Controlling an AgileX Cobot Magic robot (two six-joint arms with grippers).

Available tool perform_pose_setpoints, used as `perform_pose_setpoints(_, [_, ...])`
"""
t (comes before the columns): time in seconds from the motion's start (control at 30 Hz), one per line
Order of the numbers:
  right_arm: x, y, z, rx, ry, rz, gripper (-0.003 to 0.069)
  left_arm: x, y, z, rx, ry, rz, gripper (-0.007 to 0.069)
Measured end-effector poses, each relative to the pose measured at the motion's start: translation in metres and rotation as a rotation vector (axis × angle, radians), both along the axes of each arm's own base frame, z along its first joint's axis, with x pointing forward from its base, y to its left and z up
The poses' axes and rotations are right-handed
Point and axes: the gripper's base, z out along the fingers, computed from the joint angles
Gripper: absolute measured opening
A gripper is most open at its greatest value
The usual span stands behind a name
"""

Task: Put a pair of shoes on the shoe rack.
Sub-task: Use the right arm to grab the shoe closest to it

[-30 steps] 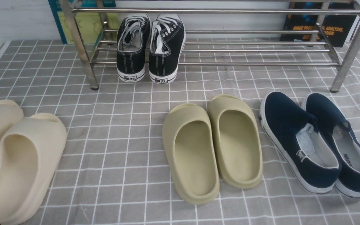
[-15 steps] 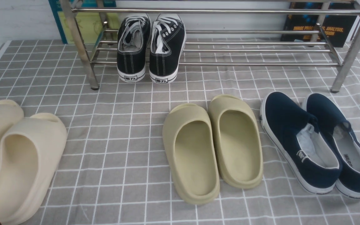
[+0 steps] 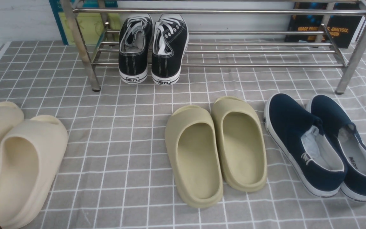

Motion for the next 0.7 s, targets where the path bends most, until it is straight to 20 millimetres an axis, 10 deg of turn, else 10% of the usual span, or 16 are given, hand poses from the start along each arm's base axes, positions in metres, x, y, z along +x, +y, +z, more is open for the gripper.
perform_pose_setpoints(0.7, [0.0, 0.0, 0.0, 0.0, 0.0, 0.0, 0.0239, 0.0, 0.0, 0.0, 0.0, 0.0, 0.0, 0.0112])
